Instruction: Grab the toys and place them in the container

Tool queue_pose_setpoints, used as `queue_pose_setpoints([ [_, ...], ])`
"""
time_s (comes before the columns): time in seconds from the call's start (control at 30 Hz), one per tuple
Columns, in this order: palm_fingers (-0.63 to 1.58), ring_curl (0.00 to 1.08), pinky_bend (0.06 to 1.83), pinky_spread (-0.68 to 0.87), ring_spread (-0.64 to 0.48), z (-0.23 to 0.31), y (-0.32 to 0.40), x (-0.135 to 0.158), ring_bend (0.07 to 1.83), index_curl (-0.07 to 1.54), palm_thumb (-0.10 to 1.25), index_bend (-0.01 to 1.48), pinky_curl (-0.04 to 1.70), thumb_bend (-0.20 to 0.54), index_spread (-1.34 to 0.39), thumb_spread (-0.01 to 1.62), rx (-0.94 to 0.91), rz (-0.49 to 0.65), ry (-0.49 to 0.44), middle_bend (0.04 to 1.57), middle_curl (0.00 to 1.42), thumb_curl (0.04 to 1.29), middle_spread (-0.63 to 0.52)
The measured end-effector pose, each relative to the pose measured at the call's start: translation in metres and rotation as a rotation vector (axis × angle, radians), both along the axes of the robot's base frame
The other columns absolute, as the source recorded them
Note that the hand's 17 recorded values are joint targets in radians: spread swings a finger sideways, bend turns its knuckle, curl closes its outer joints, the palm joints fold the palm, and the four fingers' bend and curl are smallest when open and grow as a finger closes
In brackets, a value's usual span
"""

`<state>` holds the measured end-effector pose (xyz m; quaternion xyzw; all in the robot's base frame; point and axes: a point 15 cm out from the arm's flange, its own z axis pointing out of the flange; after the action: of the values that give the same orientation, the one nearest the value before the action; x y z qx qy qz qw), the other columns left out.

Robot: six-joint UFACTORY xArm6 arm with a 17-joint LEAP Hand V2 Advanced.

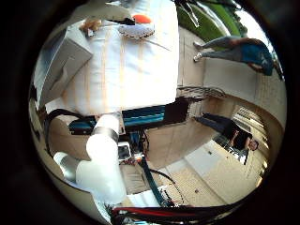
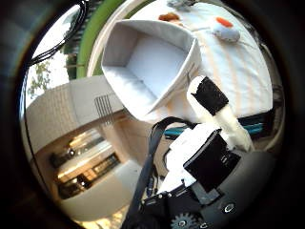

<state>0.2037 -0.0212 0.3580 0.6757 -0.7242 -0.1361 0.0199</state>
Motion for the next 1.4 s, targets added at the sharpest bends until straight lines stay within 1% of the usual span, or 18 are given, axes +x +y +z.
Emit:
queue_pose_setpoints([
  [0.13, 0.31, 0.31, 0.61, 0.44, 0.3, 0.022, -0.032, 0.015, 0.37, 0.36, 0.72, 0.19, 0.09, -0.019, -0.2, 1.28, -0.073, 0.009, -0.028, 0.16, 0.3, 0.35, 0.04],
  [0.27, 0.3, 0.32, 0.63, 0.44, 0.29, 0.03, -0.051, 0.028, 0.37, 0.36, 0.72, 0.18, 0.1, -0.02, -0.2, 1.28, -0.081, 0.016, -0.033, 0.16, 0.3, 0.35, 0.04],
  [0.37, 0.25, 0.32, 0.66, 0.44, 0.29, 0.022, -0.066, 0.041, 0.38, 0.34, 0.71, 0.15, 0.11, -0.02, -0.2, 1.28, -0.075, 0.019, -0.036, 0.16, 0.3, 0.35, 0.03],
  [0.5, 0.16, 0.33, 0.71, 0.43, 0.28, 0.002, -0.089, 0.07, 0.39, 0.31, 0.69, 0.12, 0.12, -0.029, -0.21, 1.25, -0.084, 0.003, -0.069, 0.17, 0.3, 0.35, 0.04],
  [0.6, 0.13, 0.33, 0.72, 0.42, 0.28, -0.019, -0.107, 0.098, 0.41, 0.29, 0.67, 0.12, 0.13, -0.03, -0.22, 1.23, -0.099, -0.011, -0.107, 0.17, 0.3, 0.35, 0.04],
  [0.67, 0.12, 0.33, 0.74, 0.41, 0.27, -0.042, -0.115, 0.111, 0.41, 0.27, 0.67, 0.13, 0.13, -0.028, -0.23, 1.22, -0.096, -0.017, -0.104, 0.18, 0.31, 0.36, 0.04],
  [0.73, 0.11, 0.33, 0.74, 0.41, 0.27, -0.079, -0.122, 0.125, 0.42, 0.27, 0.66, 0.13, 0.13, -0.029, -0.23, 1.21, -0.092, -0.028, -0.091, 0.18, 0.31, 0.36, 0.04],
  [0.8, 0.11, 0.33, 0.74, 0.41, 0.27, -0.156, -0.127, 0.157, 0.42, 0.26, 0.66, 0.13, 0.13, -0.029, -0.23, 1.2, -0.097, -0.026, -0.091, 0.18, 0.31, 0.36, 0.04],
  [0.87, 0.07, 0.33, 0.68, 0.4, 0.26, -0.179, -0.114, 0.158, 0.4, 0.27, 0.67, 0.17, 0.12, -0.021, -0.22, 1.18, -0.083, 0.004, -0.033, 0.19, 0.32, 0.36, 0.03],
  [1.0, 0.06, 0.32, 0.65, 0.38, 0.25, -0.198, -0.106, 0.156, 0.38, 0.28, 0.69, 0.19, 0.12, -0.02, -0.22, 1.16, -0.097, 0.034, 0.023, 0.18, 0.32, 0.37, 0.02],
  [1.07, 0.13, 0.31, 0.6, 0.37, 0.25, -0.201, -0.107, 0.155, 0.38, 0.29, 0.71, 0.21, 0.11, -0.018, -0.19, 1.15, -0.113, 0.03, 0.034, 0.19, 0.32, 0.37, 0.02],
  [1.17, 0.39, 0.32, 0.59, 0.37, 0.25, -0.2, -0.11, 0.154, 0.45, 0.29, 0.75, 0.22, 0.09, -0.012, -0.17, 1.14, -0.146, 0.046, 0.041, 0.24, 0.34, 0.38, -0.01],
  [1.2, 0.58, 0.34, 0.59, 0.37, 0.24, -0.199, -0.109, 0.154, 0.53, 0.29, 0.77, 0.22, 0.08, -0.008, -0.19, 1.13, -0.153, 0.052, 0.044, 0.31, 0.36, 0.38, -0.03],
  [1.23, 0.88, 0.34, 0.66, 0.36, 0.2, -0.197, -0.11, 0.153, 0.64, 0.25, 0.8, 0.15, 0.07, -0.006, -0.23, 1.12, -0.157, 0.055, 0.044, 0.41, 0.39, 0.39, -0.06],
  [1.27, 1.01, 0.38, 0.71, 0.37, 0.17, -0.195, -0.109, 0.154, 0.79, 0.22, 0.82, 0.09, 0.08, -0.006, -0.27, 1.12, -0.159, 0.055, 0.04, 0.52, 0.44, 0.4, -0.08],
  [1.3, 1.03, 0.42, 0.72, 0.36, 0.16, -0.19, -0.109, 0.154, 0.87, 0.21, 0.83, 0.09, 0.08, -0.005, -0.28, 1.12, -0.163, 0.054, 0.029, 0.57, 0.47, 0.4, -0.09],
  [1.33, 1.03, 0.51, 0.8, 0.36, 0.12, -0.184, -0.11, 0.155, 1.02, 0.21, 0.87, 0.1, 0.11, -0.004, -0.33, 1.11, -0.168, 0.053, 0.017, 0.66, 0.53, 0.41, -0.12],
  [1.4, 1.02, 0.58, 0.9, 0.35, 0.08, -0.169, -0.109, 0.153, 1.11, 0.18, 0.91, 0.12, 0.14, 0.001, -0.38, 1.1, -0.177, 0.051, -0.009, 0.75, 0.6, 0.43, -0.15],
])
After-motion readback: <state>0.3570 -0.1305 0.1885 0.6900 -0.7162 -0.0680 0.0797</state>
